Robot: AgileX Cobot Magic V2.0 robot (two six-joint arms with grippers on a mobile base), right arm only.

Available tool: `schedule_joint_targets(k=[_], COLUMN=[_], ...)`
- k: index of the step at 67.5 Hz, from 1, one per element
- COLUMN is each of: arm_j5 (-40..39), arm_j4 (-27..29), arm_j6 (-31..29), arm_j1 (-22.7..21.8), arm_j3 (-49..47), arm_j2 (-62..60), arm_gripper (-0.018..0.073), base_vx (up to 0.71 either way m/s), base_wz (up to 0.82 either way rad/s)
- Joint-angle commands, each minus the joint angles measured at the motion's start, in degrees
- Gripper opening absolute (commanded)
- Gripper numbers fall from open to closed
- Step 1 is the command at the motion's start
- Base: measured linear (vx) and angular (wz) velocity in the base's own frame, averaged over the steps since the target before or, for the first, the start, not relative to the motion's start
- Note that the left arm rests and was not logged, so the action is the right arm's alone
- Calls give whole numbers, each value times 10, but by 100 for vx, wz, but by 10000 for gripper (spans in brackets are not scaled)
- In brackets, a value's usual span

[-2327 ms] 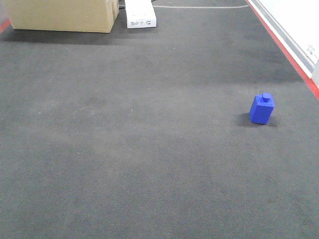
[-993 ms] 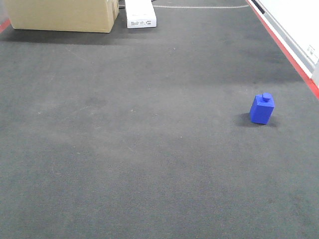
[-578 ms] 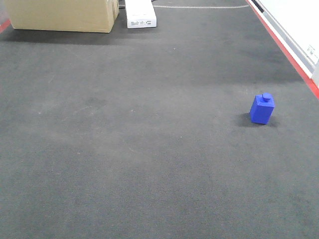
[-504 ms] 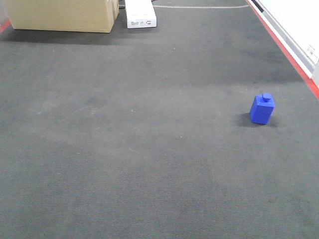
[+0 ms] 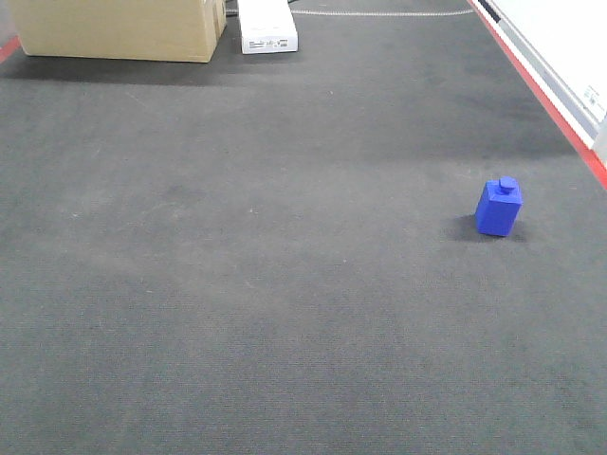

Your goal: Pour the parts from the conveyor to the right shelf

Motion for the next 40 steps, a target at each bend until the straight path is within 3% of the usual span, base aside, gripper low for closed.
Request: schedule_joint_targets(k=[1, 5, 13, 22, 25, 40], arm_j5=[6, 34, 93, 97, 93, 143], arm_j4=[27, 43, 52, 50, 48, 64], arm_j6=[-4, -4, -6, -10, -14, 21], arm_j1=[-1, -1, -1, -1, -1, -1], arm_j3=[-22, -22, -22, -22, -22, -30], arm_j2=[43, 65, 103, 135, 147, 182], arm_gripper=[126, 208, 470, 696, 729, 707], base_vx=[0, 0, 0, 0, 0, 0], base_wz=[0, 0, 0, 0, 0, 0])
